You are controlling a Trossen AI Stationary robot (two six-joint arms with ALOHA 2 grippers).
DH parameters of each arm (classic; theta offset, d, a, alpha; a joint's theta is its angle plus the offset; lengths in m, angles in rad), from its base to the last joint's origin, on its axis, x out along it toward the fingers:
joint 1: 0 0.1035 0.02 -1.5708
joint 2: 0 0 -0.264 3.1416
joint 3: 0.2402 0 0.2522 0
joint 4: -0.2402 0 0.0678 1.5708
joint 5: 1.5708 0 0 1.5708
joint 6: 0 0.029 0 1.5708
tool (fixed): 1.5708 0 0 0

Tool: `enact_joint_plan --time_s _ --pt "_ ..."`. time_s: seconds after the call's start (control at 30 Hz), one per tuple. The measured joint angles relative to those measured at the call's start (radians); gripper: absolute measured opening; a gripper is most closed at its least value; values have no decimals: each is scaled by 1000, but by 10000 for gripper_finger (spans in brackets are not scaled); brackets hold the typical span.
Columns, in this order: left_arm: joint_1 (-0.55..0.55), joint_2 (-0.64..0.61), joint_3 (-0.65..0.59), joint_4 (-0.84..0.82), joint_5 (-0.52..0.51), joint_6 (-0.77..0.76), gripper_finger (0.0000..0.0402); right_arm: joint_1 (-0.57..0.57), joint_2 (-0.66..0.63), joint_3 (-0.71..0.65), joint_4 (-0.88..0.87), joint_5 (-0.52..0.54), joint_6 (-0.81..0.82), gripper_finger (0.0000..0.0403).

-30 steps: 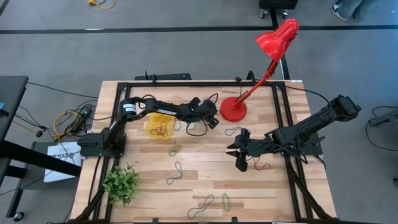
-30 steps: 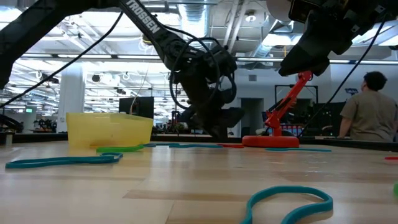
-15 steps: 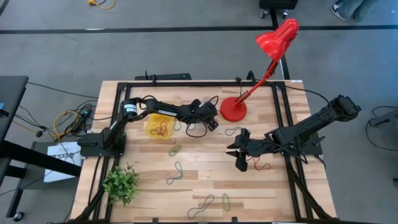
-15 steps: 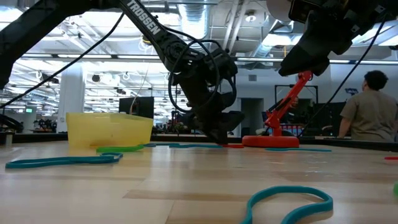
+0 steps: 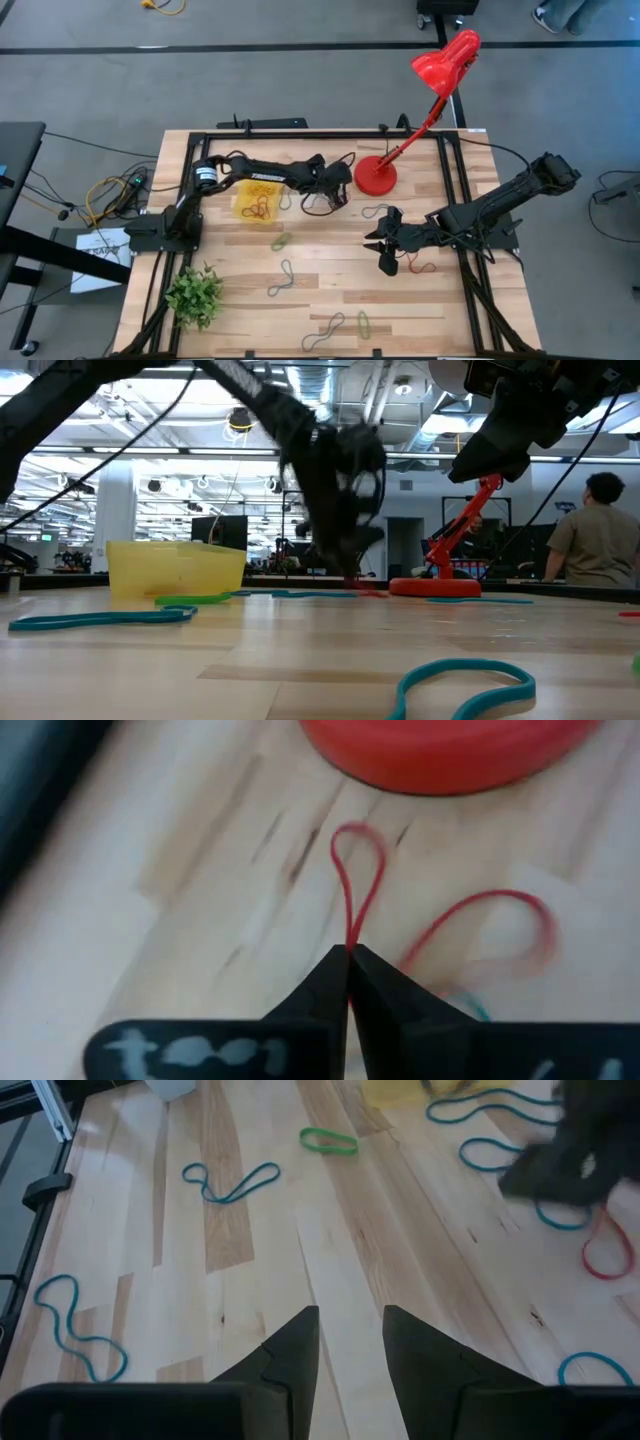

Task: Pick and place items into bin
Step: Put the red rubber band into the yellow bin

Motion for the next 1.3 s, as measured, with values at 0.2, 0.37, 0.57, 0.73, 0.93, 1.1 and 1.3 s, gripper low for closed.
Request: enact_joint_plan --time_s 0.2,0.37,0.57,0.73,0.93,1.1,1.3 --pt "-60 -45 231 -473 -155 34 0 0 0 1 -7 0 0 107" --pt "-133 -122 374 -789 -208 14 0 0 0 1 -5 0 0 107" --pt "-224 -290 358 -984 -213 -121 0 4 0 1 -6 0 1 107" --pt "-312 -421 246 -1060 -291 -275 0 9 0 1 -7 0 1 107" --pt "-361 -572 -45 -992 -361 -414 0 8 0 1 -3 0 2 107" --pt "-355 -672 -362 -727 -305 -389 0 8 0 1 2 0 2 107" --pt "-291 -719 -608 -593 -321 -410 0 7 0 1 5 0 2 107"
